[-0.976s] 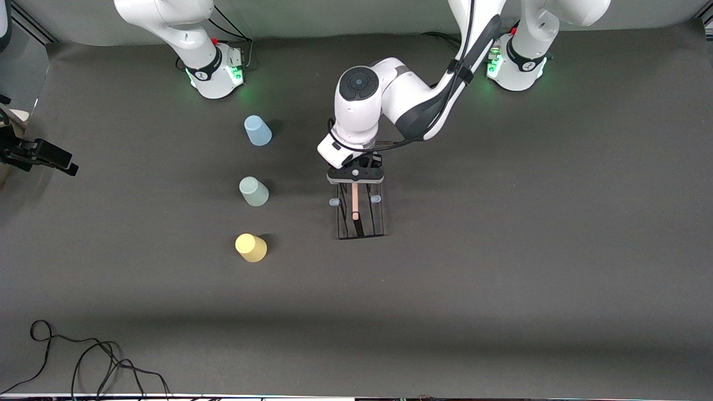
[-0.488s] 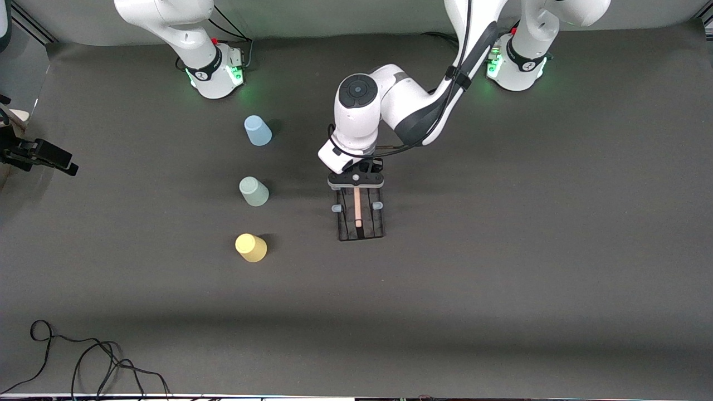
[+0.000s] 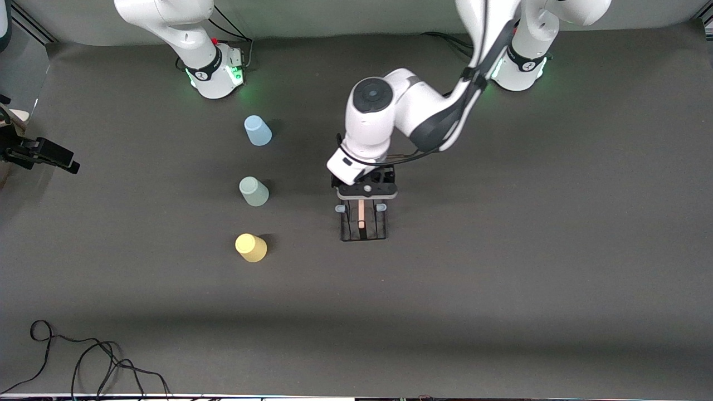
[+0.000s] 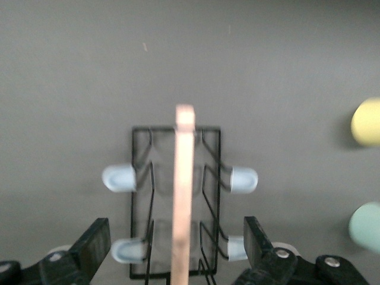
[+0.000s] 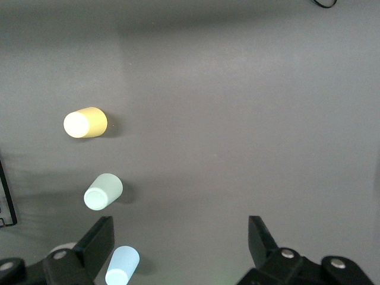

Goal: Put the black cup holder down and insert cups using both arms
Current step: 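Open the left gripper and withdraw while the right gripper reaches the cups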

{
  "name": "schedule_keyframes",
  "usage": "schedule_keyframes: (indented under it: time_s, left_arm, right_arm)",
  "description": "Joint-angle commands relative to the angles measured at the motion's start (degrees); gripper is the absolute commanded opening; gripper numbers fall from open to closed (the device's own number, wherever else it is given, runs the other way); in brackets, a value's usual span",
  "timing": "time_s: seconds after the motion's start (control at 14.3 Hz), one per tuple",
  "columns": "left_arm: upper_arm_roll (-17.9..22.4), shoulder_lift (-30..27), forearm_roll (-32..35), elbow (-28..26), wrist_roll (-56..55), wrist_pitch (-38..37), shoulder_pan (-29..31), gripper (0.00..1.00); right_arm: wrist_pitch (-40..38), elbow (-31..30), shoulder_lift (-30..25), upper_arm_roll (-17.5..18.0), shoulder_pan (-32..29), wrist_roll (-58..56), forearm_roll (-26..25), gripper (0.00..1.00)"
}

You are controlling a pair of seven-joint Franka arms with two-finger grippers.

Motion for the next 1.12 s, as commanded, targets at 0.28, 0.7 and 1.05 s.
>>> schedule_keyframes:
  time_s: [0.28,0.7,1.05]
  left_arm:
    - [-0.3,-10.7,0.0,0.4,10.9,-12.6,10.9,1.0]
    - [-0.1,-15.9,-0.1,0.4,24.1,-19.9,23.6,1.0]
    - [0.0,-19.7,-0.1,-0.6,36.8,-26.0,35.2,1.0]
  right_arm:
    - [-2.2,0.1,-1.0,0.1,0.2,1.3,6.0,1.0]
    - [-0.3,-4.2,-1.4,0.6,7.2,16.2,6.6,1.0]
    - [7.8,-13.4,-3.3,0.6,11.5,20.0,6.5,1.0]
